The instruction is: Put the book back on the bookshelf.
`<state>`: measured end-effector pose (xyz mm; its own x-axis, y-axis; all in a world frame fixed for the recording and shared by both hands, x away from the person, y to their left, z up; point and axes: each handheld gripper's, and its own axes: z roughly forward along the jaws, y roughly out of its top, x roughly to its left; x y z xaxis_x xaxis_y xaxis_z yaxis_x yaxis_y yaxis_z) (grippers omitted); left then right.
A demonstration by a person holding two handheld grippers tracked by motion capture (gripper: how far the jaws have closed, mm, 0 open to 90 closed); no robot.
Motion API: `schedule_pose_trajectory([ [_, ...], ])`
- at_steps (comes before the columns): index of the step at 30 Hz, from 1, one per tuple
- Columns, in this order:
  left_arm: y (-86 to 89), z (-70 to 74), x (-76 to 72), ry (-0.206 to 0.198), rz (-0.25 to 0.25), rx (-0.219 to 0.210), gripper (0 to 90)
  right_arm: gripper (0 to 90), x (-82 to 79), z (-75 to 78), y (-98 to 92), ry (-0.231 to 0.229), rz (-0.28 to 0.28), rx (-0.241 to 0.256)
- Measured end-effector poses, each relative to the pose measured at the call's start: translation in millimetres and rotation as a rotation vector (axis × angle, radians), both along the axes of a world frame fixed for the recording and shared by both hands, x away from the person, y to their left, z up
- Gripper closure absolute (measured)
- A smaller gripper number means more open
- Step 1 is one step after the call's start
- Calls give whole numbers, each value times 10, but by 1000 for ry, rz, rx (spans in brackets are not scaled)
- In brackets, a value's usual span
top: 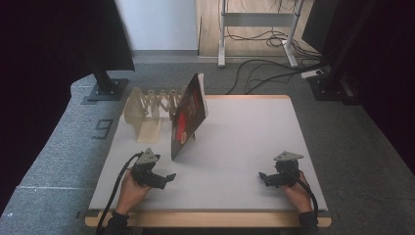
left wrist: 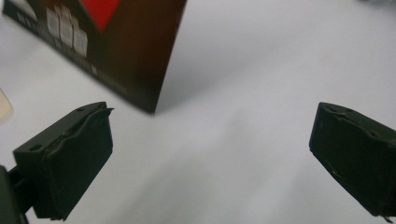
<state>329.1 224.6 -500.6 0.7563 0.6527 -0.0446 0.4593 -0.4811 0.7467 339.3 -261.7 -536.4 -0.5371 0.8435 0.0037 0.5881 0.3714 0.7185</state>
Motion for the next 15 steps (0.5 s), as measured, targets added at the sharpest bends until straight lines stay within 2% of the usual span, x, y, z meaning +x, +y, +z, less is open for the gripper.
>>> schedule_pose_trajectory([
  [5,-48,-262,19,62,10,71,0,0,-1,0,0,0,0,0],
  [6,-69,-267,27,70,17,93,0,0,-1,-1,0,-1,0,0],
  [8,-88,-271,17,59,23,113,0,0,-2,-1,1,0,-1,0],
  [15,-89,-276,14,58,24,113,0,0,-10,-6,0,-1,-1,-1],
])
